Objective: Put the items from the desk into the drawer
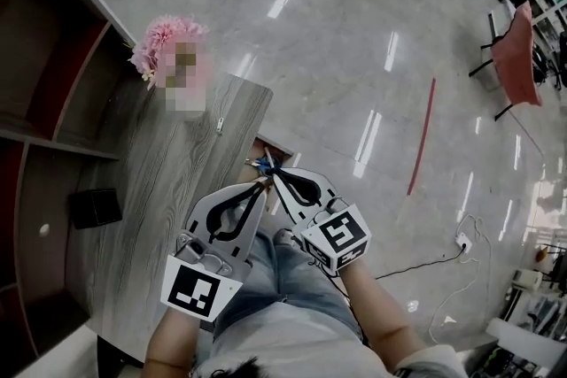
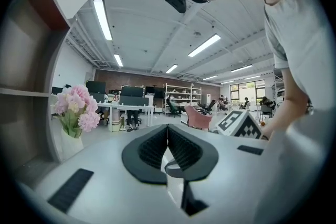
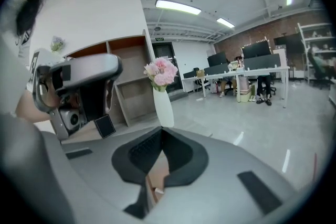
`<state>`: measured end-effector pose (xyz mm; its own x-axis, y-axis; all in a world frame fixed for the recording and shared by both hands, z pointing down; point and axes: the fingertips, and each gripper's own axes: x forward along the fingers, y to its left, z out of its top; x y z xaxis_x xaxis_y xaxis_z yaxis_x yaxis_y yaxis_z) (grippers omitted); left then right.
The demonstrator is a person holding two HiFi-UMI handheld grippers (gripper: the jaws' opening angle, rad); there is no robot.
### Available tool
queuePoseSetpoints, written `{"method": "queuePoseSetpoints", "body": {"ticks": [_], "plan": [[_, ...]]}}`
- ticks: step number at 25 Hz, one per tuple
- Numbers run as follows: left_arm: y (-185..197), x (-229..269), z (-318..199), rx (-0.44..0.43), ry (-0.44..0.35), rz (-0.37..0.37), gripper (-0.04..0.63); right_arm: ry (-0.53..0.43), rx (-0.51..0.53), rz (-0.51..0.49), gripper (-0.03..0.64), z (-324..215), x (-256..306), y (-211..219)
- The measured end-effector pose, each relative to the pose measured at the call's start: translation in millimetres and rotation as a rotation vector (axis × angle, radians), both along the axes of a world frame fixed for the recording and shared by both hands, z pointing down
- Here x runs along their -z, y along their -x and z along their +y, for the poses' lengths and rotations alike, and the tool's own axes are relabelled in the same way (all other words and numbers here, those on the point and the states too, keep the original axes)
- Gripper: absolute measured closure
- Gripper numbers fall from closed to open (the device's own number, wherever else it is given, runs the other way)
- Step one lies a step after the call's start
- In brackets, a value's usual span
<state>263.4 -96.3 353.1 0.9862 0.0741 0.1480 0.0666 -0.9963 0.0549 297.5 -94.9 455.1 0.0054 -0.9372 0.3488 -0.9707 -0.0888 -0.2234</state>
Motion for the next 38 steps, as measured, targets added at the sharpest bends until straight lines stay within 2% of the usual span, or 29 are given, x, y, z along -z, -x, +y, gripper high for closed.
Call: {"method": "queuePoseSetpoints", "body": {"ticks": [8, 15, 25, 38], "plan": [[9.9, 27.8, 30.7, -0.001, -0.032, 0.055, 0.584, -0.164, 0.026, 0.088, 0.607, 41.4, 95.4, 11.4], [25.3, 46.9, 61.3, -0.001, -0.051, 0.095, 0.584, -0.255, 0.038, 0.167, 0.607, 87.1, 146.8, 36.2], [50.1, 57.8, 103.1, 0.003, -0.076, 0.123, 0.584, -0.311, 0.058, 0.196, 0.607, 127.4, 167.6, 66.0], [70.0, 67.9, 117.5, 0.028, -0.093, 0.142, 0.584, -0.344, 0.114, 0.209, 0.608, 133.1, 180.0, 90.1]]}}
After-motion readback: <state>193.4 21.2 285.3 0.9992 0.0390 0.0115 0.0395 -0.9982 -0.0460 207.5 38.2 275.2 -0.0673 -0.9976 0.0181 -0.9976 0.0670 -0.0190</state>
